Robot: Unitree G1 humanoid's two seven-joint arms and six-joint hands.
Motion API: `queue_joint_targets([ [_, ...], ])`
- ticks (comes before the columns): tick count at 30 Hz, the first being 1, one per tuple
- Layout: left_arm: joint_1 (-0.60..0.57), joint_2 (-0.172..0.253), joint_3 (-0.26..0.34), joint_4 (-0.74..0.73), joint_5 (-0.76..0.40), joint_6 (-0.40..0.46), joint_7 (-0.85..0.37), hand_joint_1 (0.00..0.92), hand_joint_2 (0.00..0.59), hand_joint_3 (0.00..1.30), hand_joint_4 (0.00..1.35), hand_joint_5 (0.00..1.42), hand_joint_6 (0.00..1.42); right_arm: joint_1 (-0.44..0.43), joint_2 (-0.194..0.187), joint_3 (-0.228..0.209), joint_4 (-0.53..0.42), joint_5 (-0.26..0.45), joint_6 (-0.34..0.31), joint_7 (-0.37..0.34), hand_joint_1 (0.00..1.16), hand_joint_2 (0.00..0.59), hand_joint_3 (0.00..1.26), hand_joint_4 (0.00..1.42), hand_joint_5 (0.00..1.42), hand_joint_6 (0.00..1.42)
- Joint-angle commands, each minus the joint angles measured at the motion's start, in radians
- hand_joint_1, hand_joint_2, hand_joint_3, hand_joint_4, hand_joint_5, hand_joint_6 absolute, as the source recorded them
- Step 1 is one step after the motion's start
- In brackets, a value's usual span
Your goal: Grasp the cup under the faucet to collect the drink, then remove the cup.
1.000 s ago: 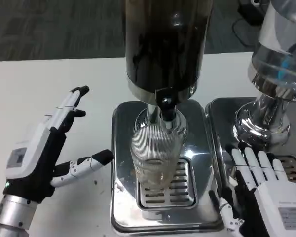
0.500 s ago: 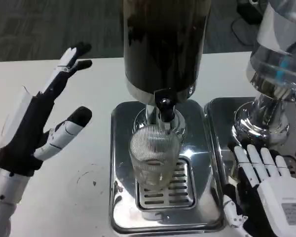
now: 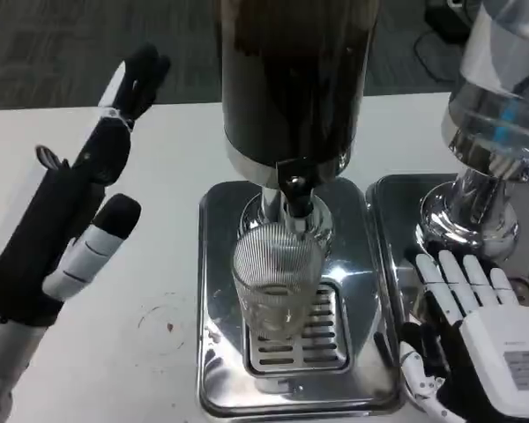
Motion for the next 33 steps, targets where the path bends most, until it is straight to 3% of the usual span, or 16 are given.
queue_joint_targets([
  [1,0.011,-0.018,0.007,-0.066,-0.044,0.044,-0.08,0.0,0.179,0.0,0.0,0.03,0.0,-0.008,-0.005,-0.009,-0.001,0.013,-0.016,0.009,0.07,0.517,0.04,0.0,0.0,0.0],
  [6,-0.022,-0.044,-0.022,-0.117,-0.082,0.112,-0.198,0.0,0.18,0.02,0.0,0.06,0.02,-0.01,-0.003,-0.008,0.0,0.013,-0.014,0.009,0.07,0.52,0.04,0.0,0.0,0.0],
  [22,-0.124,-0.132,-0.002,-0.09,-0.099,0.214,-0.439,0.0,0.17,0.12,0.0,0.13,0.08,-0.003,0.032,0.005,0.01,0.0,-0.005,-0.011,0.08,0.531,0.04,0.0,0.0,0.0],
  [33,-0.13,-0.144,0.021,-0.115,-0.107,0.243,-0.516,0.0,0.17,0.16,0.0,0.18,0.14,-0.012,0.056,0.012,0.028,-0.004,-0.002,-0.017,0.08,0.532,0.04,0.0,0.0,0.0],
])
